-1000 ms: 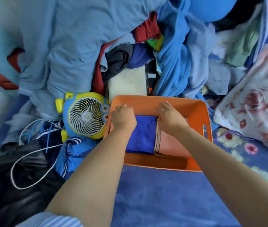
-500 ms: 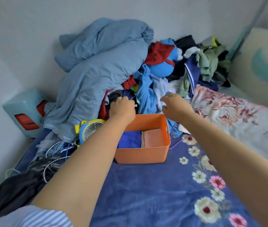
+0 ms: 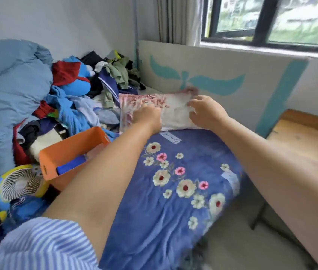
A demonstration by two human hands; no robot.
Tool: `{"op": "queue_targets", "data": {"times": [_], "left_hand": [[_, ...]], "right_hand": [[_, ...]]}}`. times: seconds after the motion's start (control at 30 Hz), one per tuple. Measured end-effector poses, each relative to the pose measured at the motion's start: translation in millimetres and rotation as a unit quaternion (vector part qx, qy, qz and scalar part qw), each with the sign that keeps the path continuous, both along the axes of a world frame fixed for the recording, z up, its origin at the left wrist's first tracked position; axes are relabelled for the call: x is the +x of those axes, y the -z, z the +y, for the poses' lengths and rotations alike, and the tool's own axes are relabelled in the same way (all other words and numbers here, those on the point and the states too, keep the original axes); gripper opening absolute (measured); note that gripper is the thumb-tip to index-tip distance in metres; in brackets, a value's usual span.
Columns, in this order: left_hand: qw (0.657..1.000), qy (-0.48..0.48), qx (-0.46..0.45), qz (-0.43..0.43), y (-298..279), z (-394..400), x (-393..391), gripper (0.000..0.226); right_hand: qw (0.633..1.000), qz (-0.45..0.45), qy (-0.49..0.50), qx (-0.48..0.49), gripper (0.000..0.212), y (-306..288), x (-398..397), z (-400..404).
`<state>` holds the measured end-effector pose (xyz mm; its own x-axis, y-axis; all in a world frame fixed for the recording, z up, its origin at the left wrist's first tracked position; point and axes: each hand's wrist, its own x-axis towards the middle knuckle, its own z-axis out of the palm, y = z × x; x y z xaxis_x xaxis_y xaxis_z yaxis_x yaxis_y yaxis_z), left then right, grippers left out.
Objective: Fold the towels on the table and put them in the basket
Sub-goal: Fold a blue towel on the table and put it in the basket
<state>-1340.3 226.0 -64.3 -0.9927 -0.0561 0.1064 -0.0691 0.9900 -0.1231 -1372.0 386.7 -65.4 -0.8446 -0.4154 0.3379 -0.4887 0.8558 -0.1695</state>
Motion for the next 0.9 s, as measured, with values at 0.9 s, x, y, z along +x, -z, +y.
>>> {"op": "queue_targets", "data": {"times": [0.9], "left_hand": [[0.879,0.476,0.017,0.025,1.7,739.8,72.3,0.029]], "right_hand": [[0.879,-0.047,0.473,-0.036,0.035,-4.9,234.6,708.5]]}}
